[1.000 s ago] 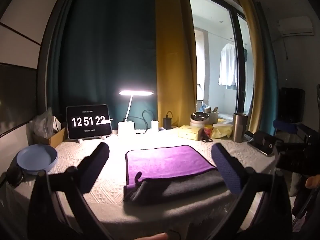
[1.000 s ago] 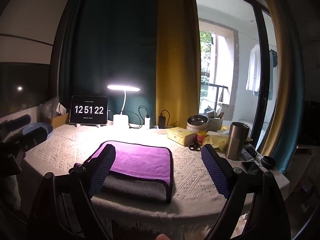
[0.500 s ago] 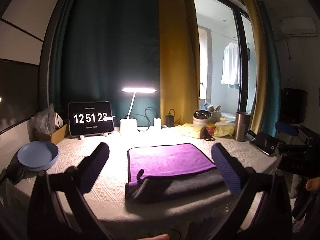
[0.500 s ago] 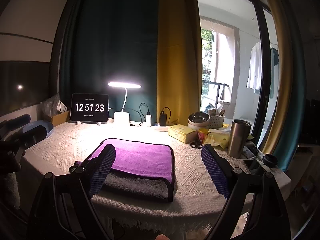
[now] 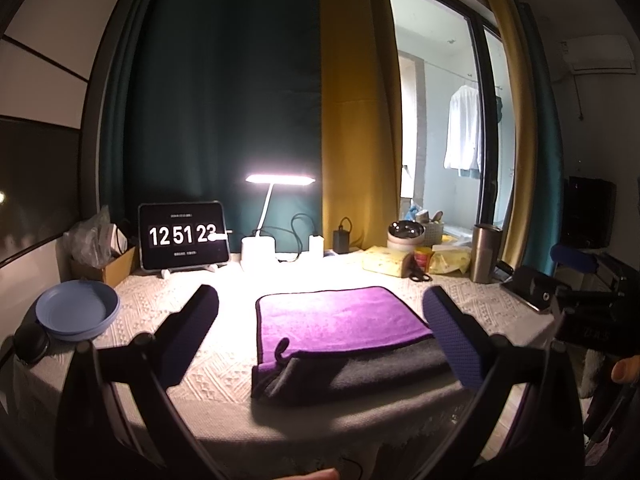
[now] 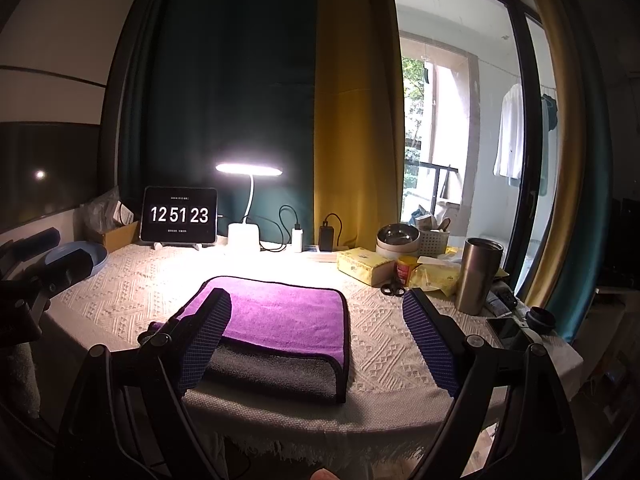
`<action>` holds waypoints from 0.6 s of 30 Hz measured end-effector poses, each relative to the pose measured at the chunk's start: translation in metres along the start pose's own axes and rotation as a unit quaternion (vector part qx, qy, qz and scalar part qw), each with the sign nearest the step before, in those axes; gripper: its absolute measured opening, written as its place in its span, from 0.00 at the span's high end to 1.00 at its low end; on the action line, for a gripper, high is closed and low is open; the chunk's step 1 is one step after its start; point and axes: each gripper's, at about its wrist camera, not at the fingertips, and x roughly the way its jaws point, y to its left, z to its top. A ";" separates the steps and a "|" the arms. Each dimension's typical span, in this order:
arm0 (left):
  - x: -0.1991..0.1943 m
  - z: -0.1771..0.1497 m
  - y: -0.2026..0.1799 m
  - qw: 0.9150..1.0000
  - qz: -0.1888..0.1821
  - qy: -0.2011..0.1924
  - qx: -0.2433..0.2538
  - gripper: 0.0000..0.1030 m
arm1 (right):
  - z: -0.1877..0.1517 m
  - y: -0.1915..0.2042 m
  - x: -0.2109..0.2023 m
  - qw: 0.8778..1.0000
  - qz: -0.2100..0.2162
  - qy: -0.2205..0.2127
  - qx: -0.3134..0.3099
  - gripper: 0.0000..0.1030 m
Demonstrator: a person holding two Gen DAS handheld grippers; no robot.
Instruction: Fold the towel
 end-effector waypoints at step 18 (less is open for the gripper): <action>0.002 -0.003 0.002 1.000 0.000 0.006 -0.002 0.00 | -0.003 -0.001 0.002 1.000 0.000 0.004 0.004 0.13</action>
